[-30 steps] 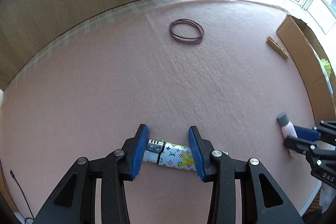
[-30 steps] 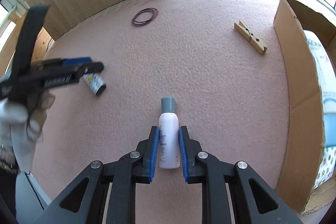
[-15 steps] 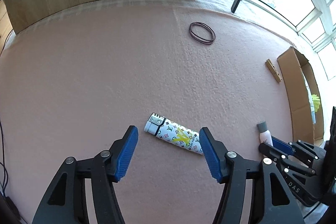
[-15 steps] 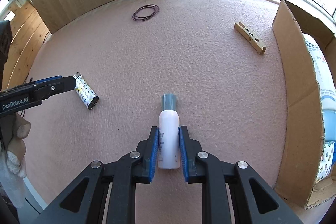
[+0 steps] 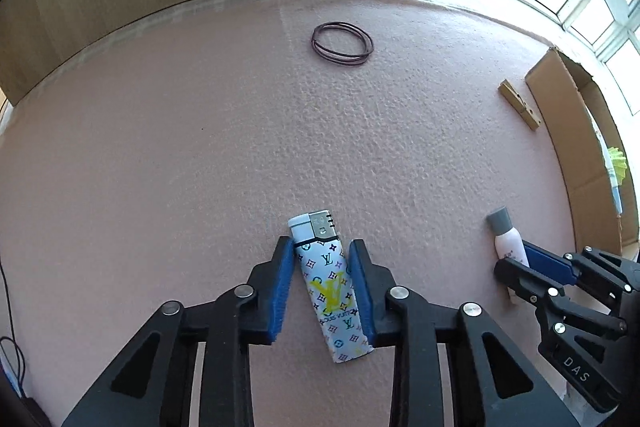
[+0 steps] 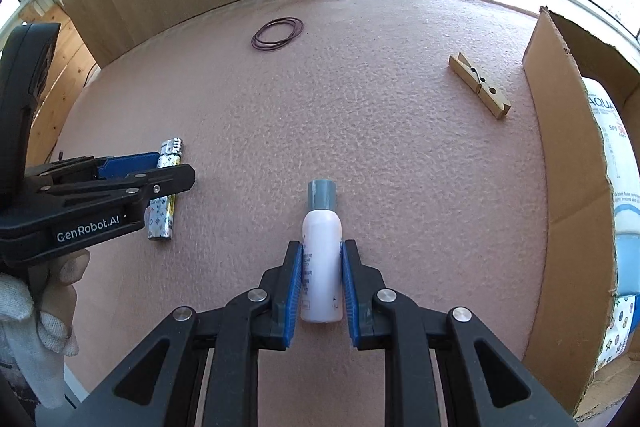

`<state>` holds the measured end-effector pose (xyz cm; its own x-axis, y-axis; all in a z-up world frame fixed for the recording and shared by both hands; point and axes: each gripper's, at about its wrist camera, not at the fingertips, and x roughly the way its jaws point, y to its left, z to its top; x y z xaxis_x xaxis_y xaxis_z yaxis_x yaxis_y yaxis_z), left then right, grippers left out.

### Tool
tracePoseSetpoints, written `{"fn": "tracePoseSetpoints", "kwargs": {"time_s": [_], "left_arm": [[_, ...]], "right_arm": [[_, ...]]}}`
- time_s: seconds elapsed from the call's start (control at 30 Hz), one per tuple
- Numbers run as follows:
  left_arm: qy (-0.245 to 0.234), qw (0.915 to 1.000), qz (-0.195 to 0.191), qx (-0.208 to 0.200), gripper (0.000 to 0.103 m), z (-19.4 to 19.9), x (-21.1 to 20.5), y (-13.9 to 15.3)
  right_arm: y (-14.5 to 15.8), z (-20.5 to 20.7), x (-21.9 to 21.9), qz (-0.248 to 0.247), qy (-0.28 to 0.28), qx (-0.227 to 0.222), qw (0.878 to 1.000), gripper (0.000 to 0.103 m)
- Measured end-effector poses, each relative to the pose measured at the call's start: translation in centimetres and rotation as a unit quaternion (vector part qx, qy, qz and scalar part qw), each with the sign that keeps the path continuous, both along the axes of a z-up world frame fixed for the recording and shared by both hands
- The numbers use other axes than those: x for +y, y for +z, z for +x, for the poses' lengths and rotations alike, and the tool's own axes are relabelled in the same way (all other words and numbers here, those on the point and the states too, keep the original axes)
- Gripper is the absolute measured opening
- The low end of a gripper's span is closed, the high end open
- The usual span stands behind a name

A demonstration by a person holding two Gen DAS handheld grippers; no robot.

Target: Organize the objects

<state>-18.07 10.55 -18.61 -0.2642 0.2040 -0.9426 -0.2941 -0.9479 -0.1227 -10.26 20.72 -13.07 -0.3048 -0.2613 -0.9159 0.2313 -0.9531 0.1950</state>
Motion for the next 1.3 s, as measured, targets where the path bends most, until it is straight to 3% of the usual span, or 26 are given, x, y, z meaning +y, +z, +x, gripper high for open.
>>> {"fn": "tracePoseSetpoints", "kwargs": {"time_s": [0.1,0.3,0.6,0.7,0.77,1.07,1.17,1.2,1.27,1.3], "left_arm": [[0.014,0.9993,0.035,-0.004,0.025,0.4,-0.8,-0.1],[0.022,0.9985,0.050,0.006,0.025,0.7,-0.3,0.6],[-0.016,0.9969,0.067,0.039,0.024,1.3,3.7,4.3],[-0.024,0.9959,0.071,0.051,0.023,1.3,5.7,5.8],[-0.031,0.9946,0.081,0.058,0.013,1.2,7.3,7.0],[-0.081,0.9849,0.124,0.089,0.004,0.9,15.9,11.6],[-0.092,0.9873,0.081,0.101,0.005,1.2,17.8,11.8],[-0.082,0.9900,0.060,0.097,0.007,1.2,18.0,11.3],[-0.071,0.9941,0.048,0.066,0.036,0.8,18.3,9.5],[-0.066,0.9956,0.049,0.046,0.042,0.4,18.5,8.5]], "right_arm": [[0.0,0.1,0.0,0.000,-0.005,0.007,1.000,0.018],[0.2,0.1,1.3,-0.010,-0.030,0.007,0.999,0.018],[3.2,0.9,4.0,-0.043,-0.042,0.045,0.997,0.018],[4.7,1.5,5.9,-0.061,-0.049,0.056,0.995,0.018],[5.8,2.1,7.2,-0.063,-0.053,0.070,0.994,0.018],[9.2,3.9,14.2,-0.051,-0.075,0.114,0.989,0.018],[9.1,4.1,16.4,-0.044,-0.089,0.113,0.989,0.018],[9.0,4.1,17.3,-0.052,-0.098,0.109,0.988,0.017],[8.9,4.0,18.5,-0.061,-0.110,0.105,0.986,0.018],[8.9,4.1,19.0,-0.060,-0.112,0.106,0.986,0.018]]}}
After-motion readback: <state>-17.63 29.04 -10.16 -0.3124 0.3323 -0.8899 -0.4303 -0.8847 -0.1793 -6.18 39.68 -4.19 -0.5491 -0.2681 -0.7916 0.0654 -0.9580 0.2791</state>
